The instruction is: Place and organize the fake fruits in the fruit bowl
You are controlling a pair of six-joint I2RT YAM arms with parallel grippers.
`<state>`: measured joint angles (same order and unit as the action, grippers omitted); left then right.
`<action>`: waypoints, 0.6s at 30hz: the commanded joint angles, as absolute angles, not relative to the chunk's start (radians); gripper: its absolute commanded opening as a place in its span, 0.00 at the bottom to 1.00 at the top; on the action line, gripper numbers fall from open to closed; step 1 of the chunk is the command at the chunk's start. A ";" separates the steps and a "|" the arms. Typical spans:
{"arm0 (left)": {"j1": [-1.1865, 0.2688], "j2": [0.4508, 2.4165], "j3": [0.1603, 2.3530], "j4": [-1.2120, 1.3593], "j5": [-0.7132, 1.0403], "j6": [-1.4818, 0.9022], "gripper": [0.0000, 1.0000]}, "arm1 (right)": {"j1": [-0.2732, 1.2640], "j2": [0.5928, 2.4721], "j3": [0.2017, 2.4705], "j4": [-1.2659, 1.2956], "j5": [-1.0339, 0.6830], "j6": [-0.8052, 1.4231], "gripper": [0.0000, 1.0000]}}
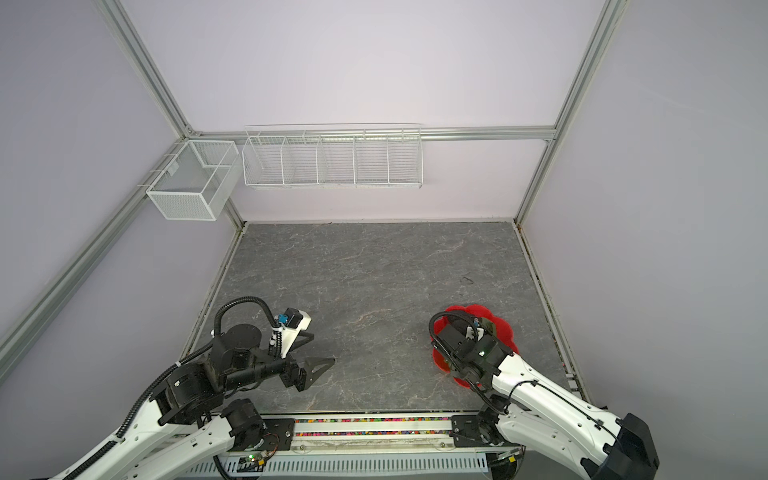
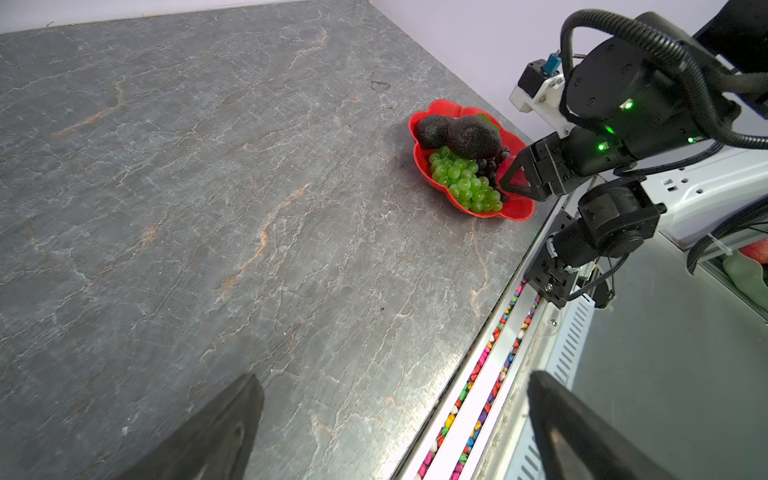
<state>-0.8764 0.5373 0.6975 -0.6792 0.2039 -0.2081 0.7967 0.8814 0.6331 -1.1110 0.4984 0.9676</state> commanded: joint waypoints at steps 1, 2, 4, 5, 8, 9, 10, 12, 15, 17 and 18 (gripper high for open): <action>-0.879 0.538 0.713 -0.686 0.204 -0.210 0.99 | 0.802 0.881 0.646 -1.146 0.530 0.998 0.68; -0.880 0.538 0.713 -0.686 0.202 -0.210 0.99 | 0.801 0.886 0.653 -1.146 0.533 0.994 0.70; -0.879 0.541 0.713 -0.686 0.199 -0.210 0.99 | 0.802 0.891 0.671 -1.146 0.539 0.978 0.70; -0.879 0.542 0.713 -0.686 0.199 -0.209 0.99 | 0.802 0.893 0.678 -1.145 0.543 0.973 0.70; -0.880 0.545 0.714 -0.687 0.196 -0.212 0.99 | 0.802 0.882 0.698 -1.150 0.551 0.958 0.70; -0.880 0.545 0.715 -0.688 0.191 -0.212 0.99 | 0.803 0.874 0.713 -1.158 0.552 0.950 0.70; -0.880 0.546 0.715 -0.689 0.189 -0.211 0.99 | 0.802 0.864 0.731 -1.167 0.558 0.940 0.69; -0.879 0.548 0.715 -0.689 0.184 -0.212 0.99 | 0.802 0.853 0.771 -1.191 0.577 0.919 0.69; -0.880 0.549 0.715 -0.691 0.167 -0.213 0.99 | 0.802 0.853 0.846 -1.219 0.612 0.871 0.70; -0.880 0.553 0.716 -0.693 0.144 -0.214 0.99 | 0.800 0.856 0.906 -1.191 0.645 0.807 0.72; -0.880 0.557 0.716 -0.695 0.128 -0.213 0.99 | 0.792 0.860 0.936 -1.158 0.662 0.758 0.77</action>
<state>-0.8764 0.5507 0.6975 -0.6792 0.1726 -0.2085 0.7956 0.8635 0.8684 -1.1702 0.5903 0.8616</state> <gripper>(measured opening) 0.990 0.760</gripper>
